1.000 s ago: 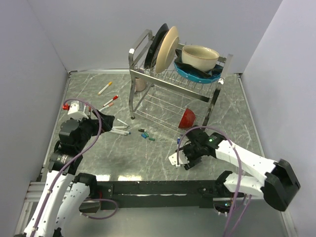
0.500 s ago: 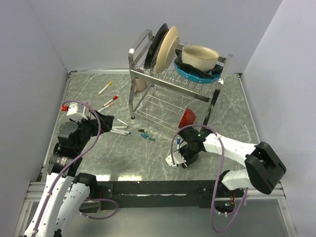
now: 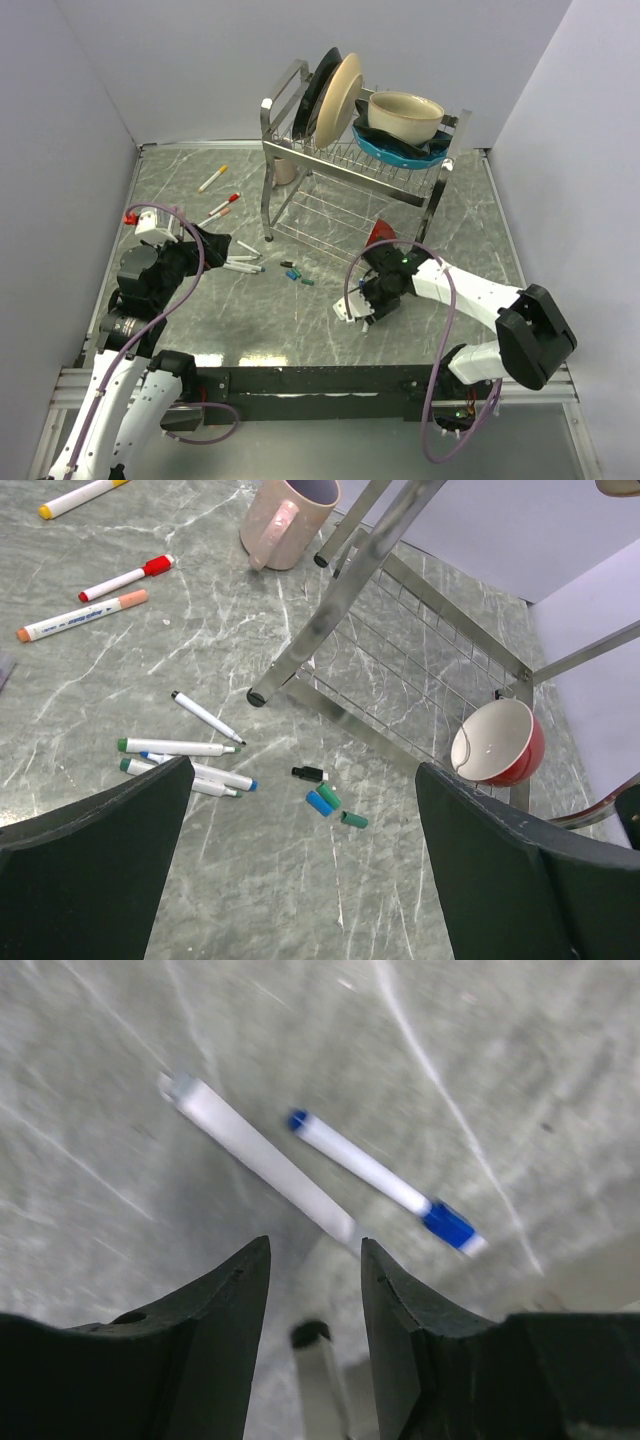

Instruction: Open the pen caps

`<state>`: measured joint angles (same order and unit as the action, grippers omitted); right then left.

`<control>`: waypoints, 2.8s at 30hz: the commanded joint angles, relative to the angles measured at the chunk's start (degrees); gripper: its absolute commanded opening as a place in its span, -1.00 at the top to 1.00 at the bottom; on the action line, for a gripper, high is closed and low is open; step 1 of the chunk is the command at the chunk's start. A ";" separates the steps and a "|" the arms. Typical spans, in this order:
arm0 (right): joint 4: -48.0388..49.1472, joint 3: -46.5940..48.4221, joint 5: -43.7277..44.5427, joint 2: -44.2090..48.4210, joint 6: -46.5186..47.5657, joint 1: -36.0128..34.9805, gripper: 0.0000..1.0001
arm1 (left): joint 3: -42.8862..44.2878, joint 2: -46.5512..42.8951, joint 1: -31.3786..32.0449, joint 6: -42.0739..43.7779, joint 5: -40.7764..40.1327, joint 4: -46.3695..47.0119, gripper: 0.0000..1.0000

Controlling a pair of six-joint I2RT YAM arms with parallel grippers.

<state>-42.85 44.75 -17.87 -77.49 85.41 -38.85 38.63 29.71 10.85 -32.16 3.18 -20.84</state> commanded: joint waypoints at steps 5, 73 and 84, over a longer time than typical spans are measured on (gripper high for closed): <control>-3.47 5.43 2.93 -5.03 4.86 1.67 -0.01 | -0.14 -0.80 -0.22 0.79 0.34 2.12 -0.99; -2.59 24.24 -40.58 -19.36 -63.34 -6.41 1.00 | -27.30 -7.41 29.60 -44.39 -10.70 23.91 -0.99; 0.13 23.19 -41.63 -18.83 -66.86 -4.57 1.00 | -21.41 12.29 46.62 -49.22 -27.25 30.06 -0.56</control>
<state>-44.38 67.90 -57.14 -97.43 20.08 -43.83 14.68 37.98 54.85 -79.24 -17.34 3.44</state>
